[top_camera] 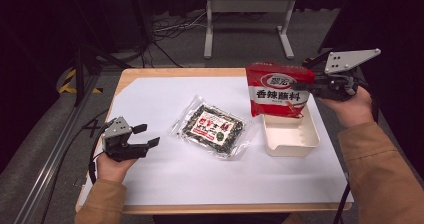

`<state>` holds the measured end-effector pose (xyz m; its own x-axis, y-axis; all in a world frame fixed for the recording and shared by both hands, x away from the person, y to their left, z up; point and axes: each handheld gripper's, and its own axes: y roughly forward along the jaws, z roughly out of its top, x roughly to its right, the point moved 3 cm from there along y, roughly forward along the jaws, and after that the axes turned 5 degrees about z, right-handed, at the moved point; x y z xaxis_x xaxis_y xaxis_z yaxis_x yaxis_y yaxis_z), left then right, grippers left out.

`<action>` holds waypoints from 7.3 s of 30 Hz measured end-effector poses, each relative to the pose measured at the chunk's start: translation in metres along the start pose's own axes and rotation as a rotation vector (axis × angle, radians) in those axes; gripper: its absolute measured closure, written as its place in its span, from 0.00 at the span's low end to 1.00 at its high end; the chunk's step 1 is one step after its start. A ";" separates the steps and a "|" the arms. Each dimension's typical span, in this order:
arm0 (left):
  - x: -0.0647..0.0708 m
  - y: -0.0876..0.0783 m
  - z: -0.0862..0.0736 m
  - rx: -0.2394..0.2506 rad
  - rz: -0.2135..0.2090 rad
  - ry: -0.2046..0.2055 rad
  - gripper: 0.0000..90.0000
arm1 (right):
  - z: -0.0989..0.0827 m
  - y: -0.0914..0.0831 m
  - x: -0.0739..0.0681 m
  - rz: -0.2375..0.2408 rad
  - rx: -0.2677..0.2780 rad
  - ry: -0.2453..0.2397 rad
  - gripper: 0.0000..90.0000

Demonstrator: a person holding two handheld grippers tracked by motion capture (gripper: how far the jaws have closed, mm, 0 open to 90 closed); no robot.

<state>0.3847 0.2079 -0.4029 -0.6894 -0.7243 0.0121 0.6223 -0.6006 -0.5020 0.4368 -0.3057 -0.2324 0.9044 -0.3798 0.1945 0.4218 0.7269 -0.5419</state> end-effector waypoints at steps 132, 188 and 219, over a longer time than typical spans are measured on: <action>0.012 0.028 0.016 -0.017 -0.120 0.033 0.07 | -0.076 -0.014 -0.051 -0.231 0.037 0.269 0.00; -0.013 0.074 0.028 -0.098 0.032 -0.093 0.04 | -0.082 0.061 -0.132 -0.110 0.078 0.238 0.00; -0.033 0.118 0.002 -0.302 -0.047 -0.342 0.55 | -0.080 0.064 -0.156 -0.070 0.048 0.099 0.39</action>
<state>0.4818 0.1605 -0.4603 -0.5207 -0.7992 0.3002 0.4222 -0.5466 -0.7232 0.3175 -0.2457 -0.3631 0.8630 -0.4833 0.1472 0.4881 0.7223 -0.4900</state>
